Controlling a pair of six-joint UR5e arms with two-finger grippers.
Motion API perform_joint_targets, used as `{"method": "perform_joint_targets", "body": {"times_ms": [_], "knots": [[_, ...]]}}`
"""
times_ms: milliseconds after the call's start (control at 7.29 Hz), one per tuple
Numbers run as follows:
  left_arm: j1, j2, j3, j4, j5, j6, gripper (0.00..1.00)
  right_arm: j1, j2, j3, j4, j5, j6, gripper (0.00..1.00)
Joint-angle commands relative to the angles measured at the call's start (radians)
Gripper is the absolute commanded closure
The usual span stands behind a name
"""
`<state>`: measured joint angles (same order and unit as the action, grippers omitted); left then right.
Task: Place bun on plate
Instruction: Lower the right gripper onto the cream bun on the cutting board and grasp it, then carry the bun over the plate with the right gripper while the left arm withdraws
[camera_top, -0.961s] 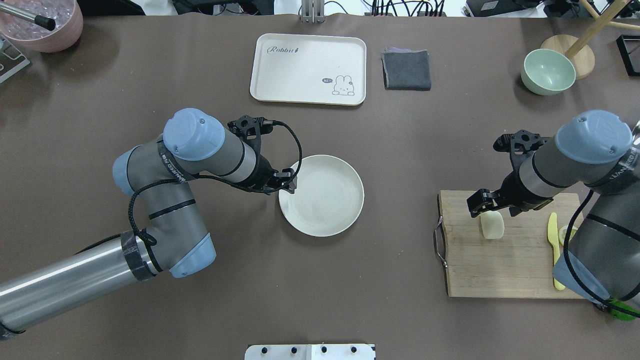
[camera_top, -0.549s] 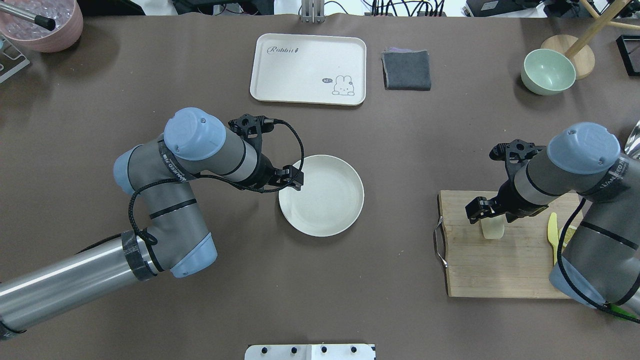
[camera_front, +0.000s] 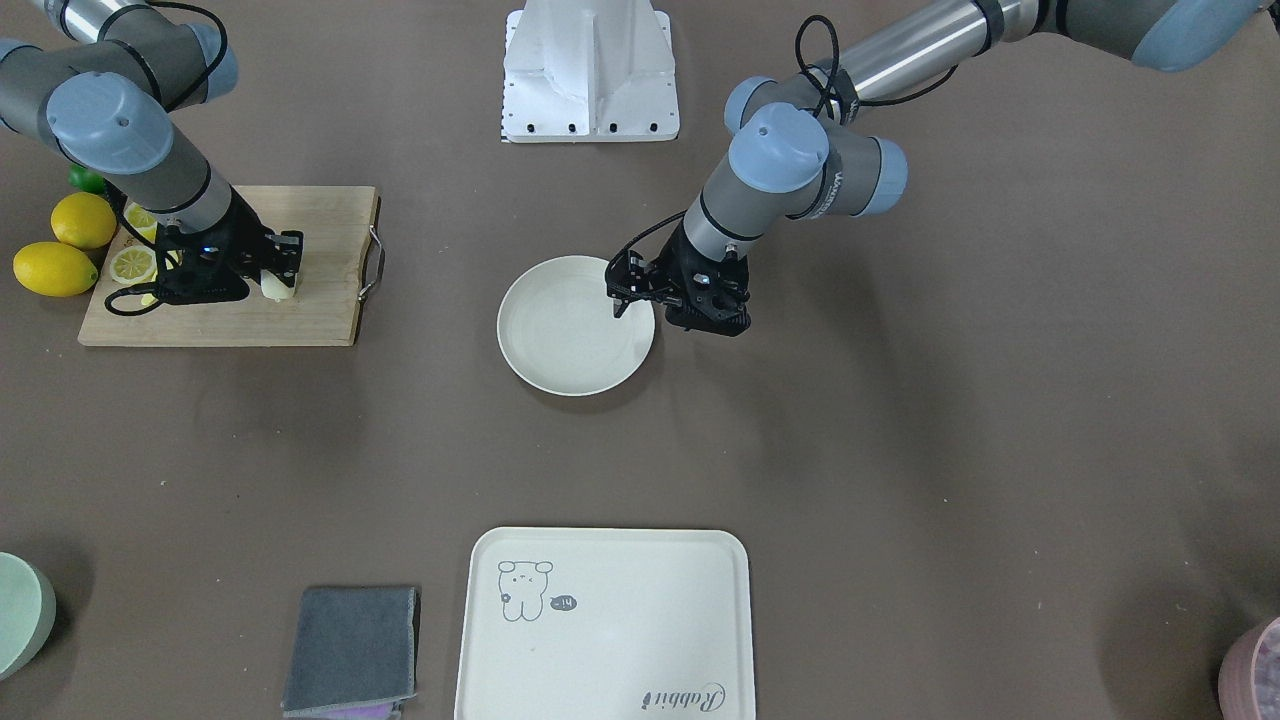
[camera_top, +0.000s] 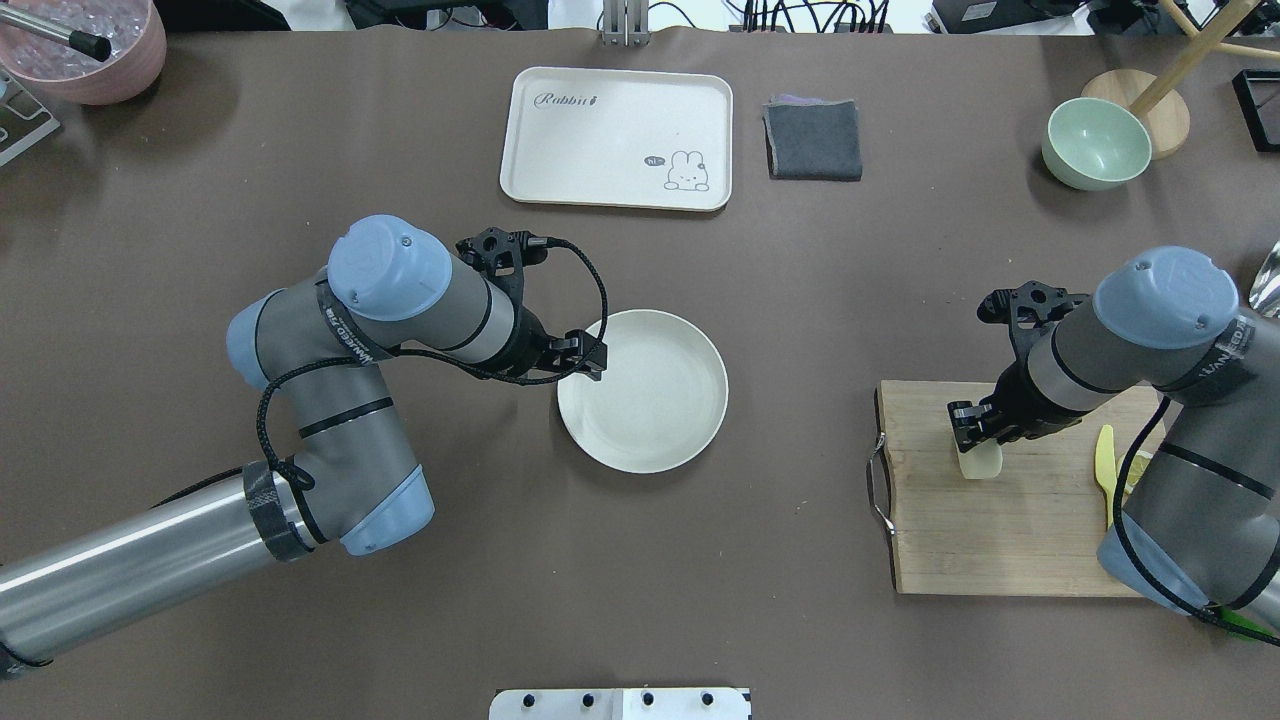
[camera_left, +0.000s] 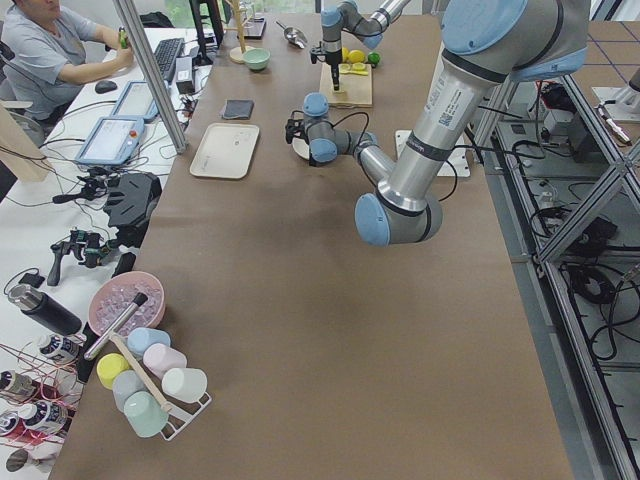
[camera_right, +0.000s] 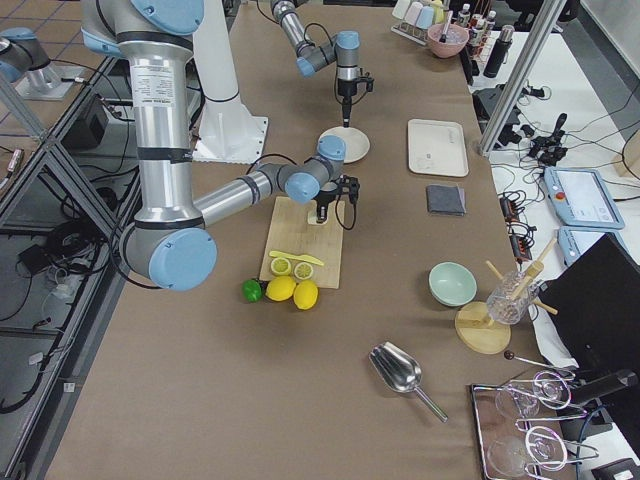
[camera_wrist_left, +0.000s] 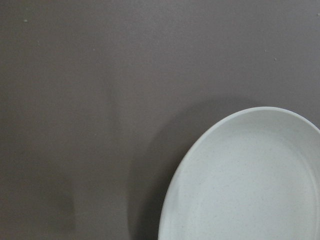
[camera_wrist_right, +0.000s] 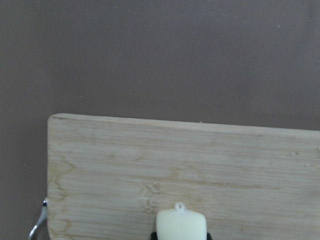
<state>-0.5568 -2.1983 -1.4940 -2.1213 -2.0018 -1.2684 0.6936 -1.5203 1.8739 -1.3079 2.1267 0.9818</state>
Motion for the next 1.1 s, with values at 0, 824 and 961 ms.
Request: {"method": "perform_joint_targets", "body": {"times_ms": [0, 824, 961], "knots": [[0.000, 0.000, -0.006, 0.000, 0.000, 0.000, 0.02, 0.010, 0.032, 0.039, -0.017, 0.027, 0.008, 0.65], [-0.237, 0.504, -0.385, 0.003, -0.090, 0.240, 0.02, -0.146, 0.626, -0.248, -0.179, -0.143, 0.204, 0.61], [-0.274, 0.528, -0.390, 0.001, -0.125, 0.259, 0.02, -0.172, 0.723, -0.357, -0.166, -0.190, 0.218, 0.61]]}}
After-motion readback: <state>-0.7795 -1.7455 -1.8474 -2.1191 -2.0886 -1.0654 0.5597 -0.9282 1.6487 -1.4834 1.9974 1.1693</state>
